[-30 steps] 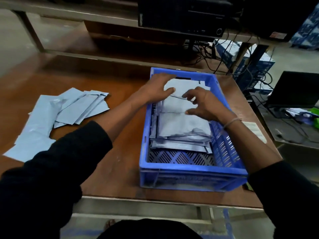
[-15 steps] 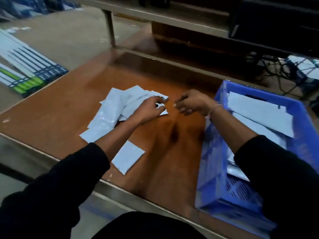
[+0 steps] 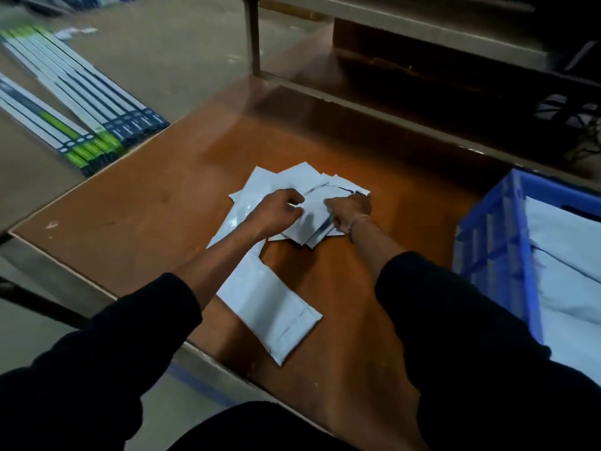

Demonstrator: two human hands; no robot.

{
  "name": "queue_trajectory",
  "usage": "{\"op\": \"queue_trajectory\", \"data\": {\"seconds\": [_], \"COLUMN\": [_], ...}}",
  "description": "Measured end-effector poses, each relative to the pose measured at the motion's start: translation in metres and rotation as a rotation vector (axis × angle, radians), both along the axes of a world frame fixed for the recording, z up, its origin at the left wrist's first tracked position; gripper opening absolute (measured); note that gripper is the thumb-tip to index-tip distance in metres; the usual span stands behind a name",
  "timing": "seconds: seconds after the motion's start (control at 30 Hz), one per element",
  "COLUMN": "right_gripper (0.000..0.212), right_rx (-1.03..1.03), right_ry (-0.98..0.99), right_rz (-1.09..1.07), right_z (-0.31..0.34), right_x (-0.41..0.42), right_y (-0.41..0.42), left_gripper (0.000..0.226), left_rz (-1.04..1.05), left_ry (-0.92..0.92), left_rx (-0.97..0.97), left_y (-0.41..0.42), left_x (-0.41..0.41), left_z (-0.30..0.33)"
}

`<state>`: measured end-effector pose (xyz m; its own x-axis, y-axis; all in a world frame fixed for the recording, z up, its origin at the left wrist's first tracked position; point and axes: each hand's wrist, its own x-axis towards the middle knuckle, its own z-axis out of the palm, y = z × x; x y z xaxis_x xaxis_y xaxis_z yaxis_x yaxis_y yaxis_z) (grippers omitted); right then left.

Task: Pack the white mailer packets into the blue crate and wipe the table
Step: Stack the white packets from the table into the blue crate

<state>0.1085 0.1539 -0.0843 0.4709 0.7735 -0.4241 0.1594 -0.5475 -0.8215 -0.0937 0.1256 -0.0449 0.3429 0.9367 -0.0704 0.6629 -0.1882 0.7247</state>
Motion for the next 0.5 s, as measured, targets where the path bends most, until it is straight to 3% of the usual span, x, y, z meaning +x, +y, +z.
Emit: {"op": "queue_trajectory", "data": {"seconds": [0.07, 0.33, 0.43, 0.5], "right_gripper": [0.046, 0.014, 0.021, 0.008], "right_rx": [0.027, 0.077, 0.026, -0.023], "right_ry": [0.003, 0.207, 0.220, 0.252], "right_rz": [-0.038, -0.068, -0.017, 0.016], "right_z": [-0.002, 0.041, 0.075, 0.093], "right_x": [-0.008, 0.004, 0.024, 0.035], "right_y": [0.006, 0.001, -0.003, -0.006], "left_gripper": [0.035, 0.038, 0.058, 0.069], "left_rz": [-0.030, 0.033, 0.071, 0.087], "left_ry": [0.012, -0.074, -0.187, -0.289], "left_rx": [-0.038, 0.022, -0.106, -0.259], "left_y": [0.009, 0.041, 0.049, 0.053], "left_x": [-0.001, 0.007, 0.019, 0.029], "left_z": [-0.006, -0.002, 0.005, 0.005]}}
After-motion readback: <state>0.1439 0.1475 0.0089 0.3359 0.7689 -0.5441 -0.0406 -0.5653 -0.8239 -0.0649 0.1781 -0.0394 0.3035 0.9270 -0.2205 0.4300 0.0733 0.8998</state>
